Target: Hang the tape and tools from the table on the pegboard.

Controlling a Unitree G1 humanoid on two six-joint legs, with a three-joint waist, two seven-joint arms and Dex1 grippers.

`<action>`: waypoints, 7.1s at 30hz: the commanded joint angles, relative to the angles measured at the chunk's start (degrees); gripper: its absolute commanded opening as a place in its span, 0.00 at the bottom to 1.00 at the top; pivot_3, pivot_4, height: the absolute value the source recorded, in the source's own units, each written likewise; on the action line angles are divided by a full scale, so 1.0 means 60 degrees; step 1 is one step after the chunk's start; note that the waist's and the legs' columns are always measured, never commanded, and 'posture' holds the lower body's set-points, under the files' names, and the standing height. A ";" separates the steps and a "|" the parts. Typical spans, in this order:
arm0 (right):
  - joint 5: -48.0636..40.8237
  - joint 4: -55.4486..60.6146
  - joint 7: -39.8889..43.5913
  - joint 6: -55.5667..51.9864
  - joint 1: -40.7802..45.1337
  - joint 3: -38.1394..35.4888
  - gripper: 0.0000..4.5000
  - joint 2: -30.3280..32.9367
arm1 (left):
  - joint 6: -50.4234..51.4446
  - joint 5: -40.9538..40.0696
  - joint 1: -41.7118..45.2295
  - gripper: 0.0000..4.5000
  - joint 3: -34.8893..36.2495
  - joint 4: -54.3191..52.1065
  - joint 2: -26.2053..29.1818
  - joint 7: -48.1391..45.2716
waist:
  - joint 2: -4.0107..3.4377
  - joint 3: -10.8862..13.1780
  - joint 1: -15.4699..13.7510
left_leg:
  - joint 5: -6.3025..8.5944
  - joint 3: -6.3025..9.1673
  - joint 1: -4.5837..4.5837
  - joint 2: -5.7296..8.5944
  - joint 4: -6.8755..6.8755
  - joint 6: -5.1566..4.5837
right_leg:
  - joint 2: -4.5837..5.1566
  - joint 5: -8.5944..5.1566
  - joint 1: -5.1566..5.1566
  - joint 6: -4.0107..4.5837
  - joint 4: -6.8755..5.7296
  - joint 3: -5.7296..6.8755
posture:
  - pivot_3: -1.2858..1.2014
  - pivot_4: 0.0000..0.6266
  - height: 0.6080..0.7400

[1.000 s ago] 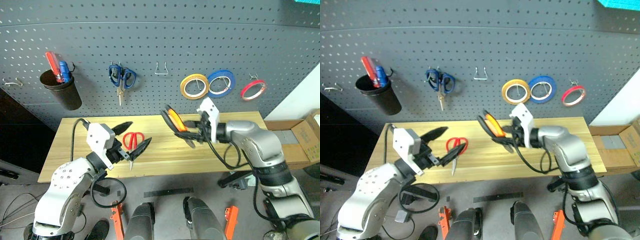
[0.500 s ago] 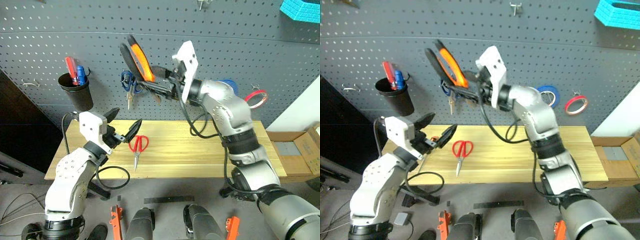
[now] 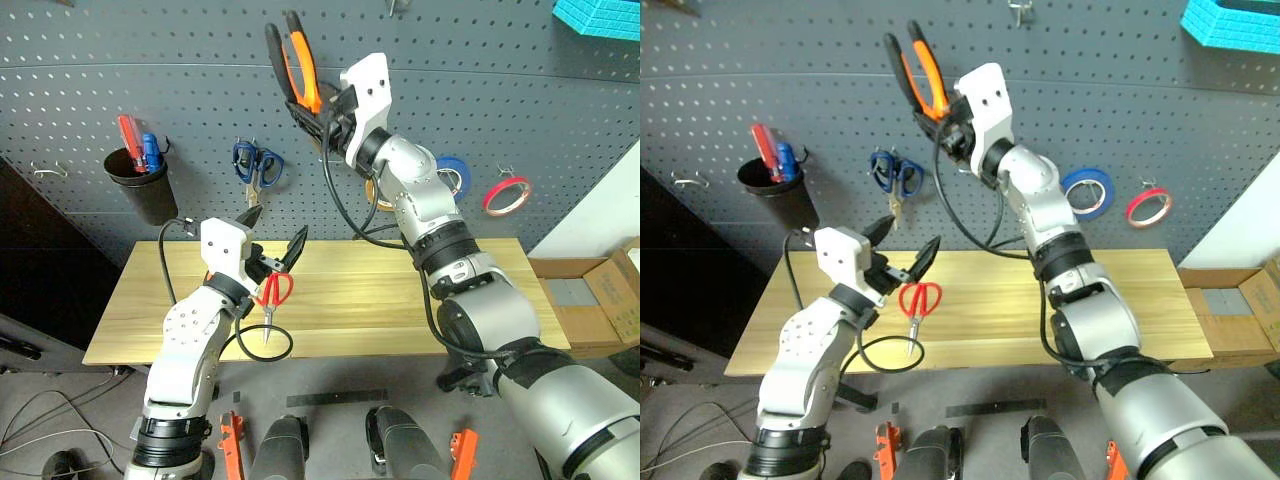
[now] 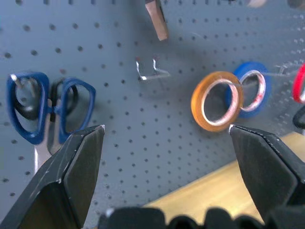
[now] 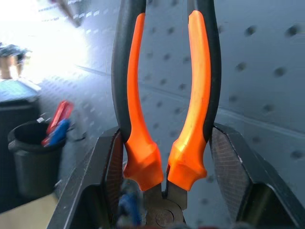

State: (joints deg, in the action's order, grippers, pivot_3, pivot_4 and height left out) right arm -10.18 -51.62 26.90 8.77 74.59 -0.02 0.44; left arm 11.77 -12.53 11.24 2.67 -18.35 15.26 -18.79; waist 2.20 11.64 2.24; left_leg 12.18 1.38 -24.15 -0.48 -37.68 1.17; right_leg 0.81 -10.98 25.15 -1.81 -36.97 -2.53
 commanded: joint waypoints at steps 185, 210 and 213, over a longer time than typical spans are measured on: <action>-0.3842 1.2801 0.2404 -0.9405 -0.7746 0.1572 1.00 0.3682 | 0.7784 0.0718 -0.0852 0.22 0.0664 -0.2649 0.0554 0.1555 | 0.0004 0.1053 -0.0086 | 0.0009 0.0021 -0.0109 -0.0017 0.0110 0.0036 | 0.0039 -0.0118 0.0144 -0.0084 0.0001 0.0027 | 0.52 0.44 1.00; -0.3340 0.9143 0.3117 -0.6591 -0.5036 0.0527 1.00 0.2770 | -0.0138 0.2139 -0.0081 0.22 0.0742 -0.0879 0.0036 0.2198 | 0.0096 -0.0286 -0.0098 | -0.0002 -0.0046 -0.0073 -0.0009 0.0092 0.0034 | 0.0016 -0.0043 0.0085 -0.0028 0.0021 0.0034 | 0.52 0.06 1.00; -0.3288 0.9064 0.2967 -0.6459 -0.4921 0.0493 1.00 0.2686 | 0.0022 0.1932 0.0311 0.22 0.0706 -0.0379 0.0000 0.1999 | 0.0098 -0.0433 -0.0076 | -0.0001 -0.0061 0.0030 0.0001 0.0102 0.0035 | -0.0002 -0.0060 -0.0002 -0.0052 0.0025 0.0029 | 0.52 0.05 1.00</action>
State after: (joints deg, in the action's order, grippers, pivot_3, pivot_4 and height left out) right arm -30.05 1.96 45.28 -31.56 43.73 4.93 16.75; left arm 12.13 0.06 11.64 6.75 -21.09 15.44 -5.97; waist 2.79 9.04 1.79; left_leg 12.18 0.98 -23.87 -0.48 -37.06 1.37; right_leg 0.77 -11.37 25.06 -2.17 -36.82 -2.37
